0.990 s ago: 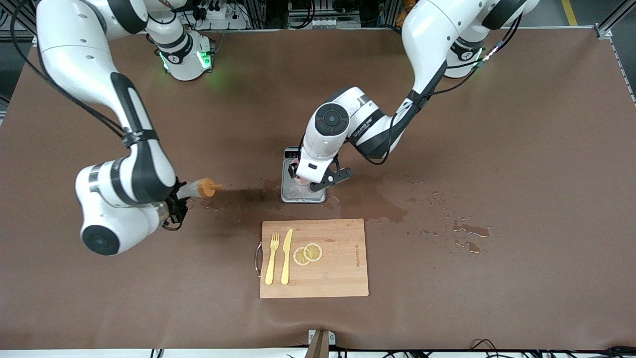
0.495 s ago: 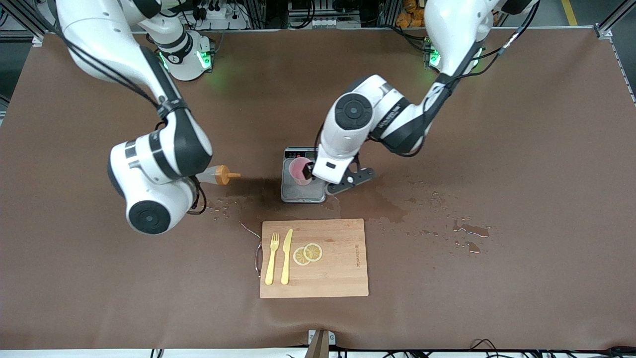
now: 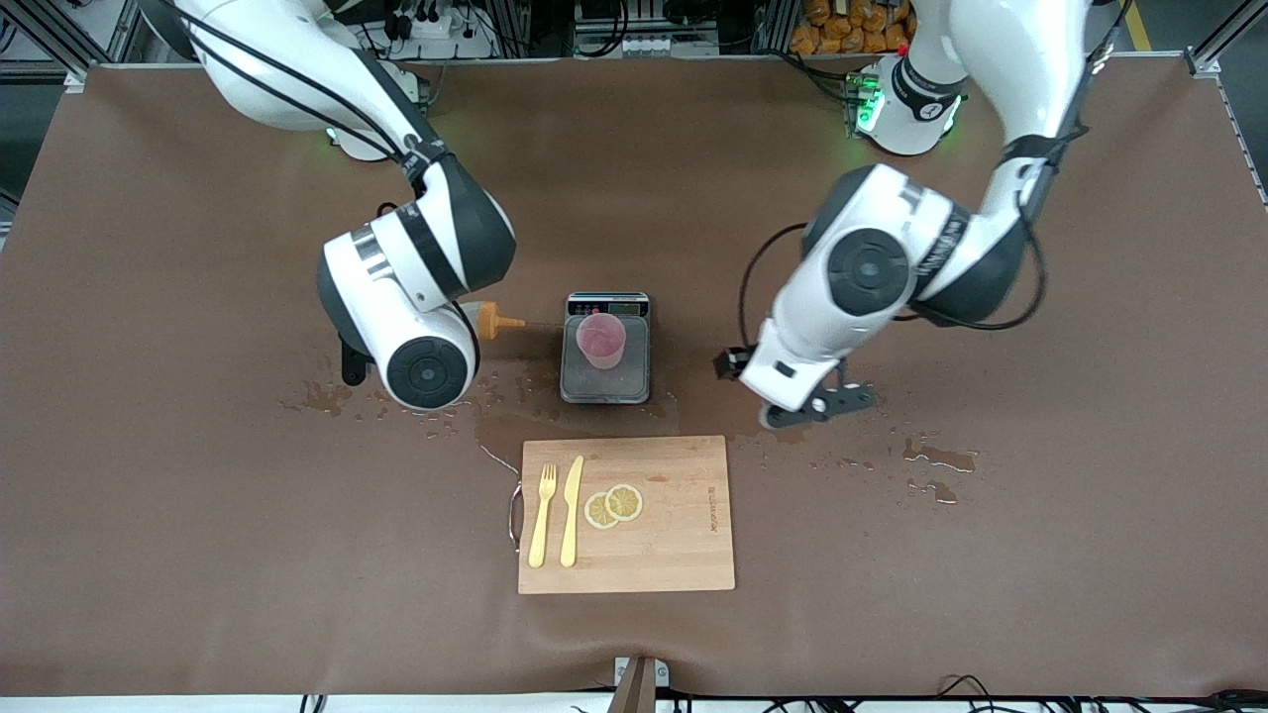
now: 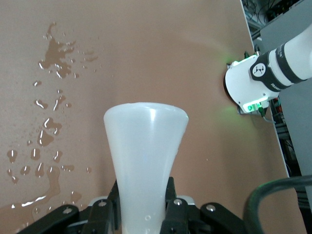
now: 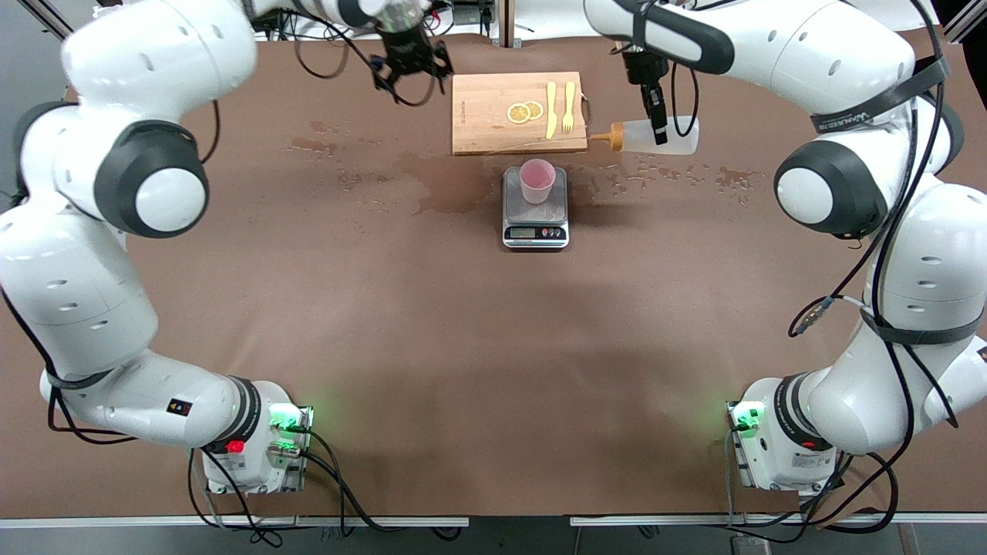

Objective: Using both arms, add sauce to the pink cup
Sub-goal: 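Squeeze sauce into the cup with the right gripper while the left gripper withdraws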

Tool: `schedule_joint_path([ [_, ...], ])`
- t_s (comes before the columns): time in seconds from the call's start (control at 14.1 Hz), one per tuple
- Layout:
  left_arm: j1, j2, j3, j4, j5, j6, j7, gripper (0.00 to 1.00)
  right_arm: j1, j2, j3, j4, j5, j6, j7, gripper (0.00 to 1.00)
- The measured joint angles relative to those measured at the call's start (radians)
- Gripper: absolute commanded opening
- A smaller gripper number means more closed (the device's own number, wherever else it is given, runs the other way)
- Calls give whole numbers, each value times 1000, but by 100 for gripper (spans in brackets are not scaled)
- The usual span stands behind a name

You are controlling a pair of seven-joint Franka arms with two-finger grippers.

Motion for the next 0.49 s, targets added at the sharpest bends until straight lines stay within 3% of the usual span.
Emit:
schedule_joint_path([
  [0.28, 108, -70, -1, -43, 0, -15, 204, 100, 67, 1, 0, 0, -38, -13, 74, 29],
  [0.49, 183, -110, -2, -98, 0, -16, 324, 100, 79, 7, -1, -1, -66, -20, 83, 22],
])
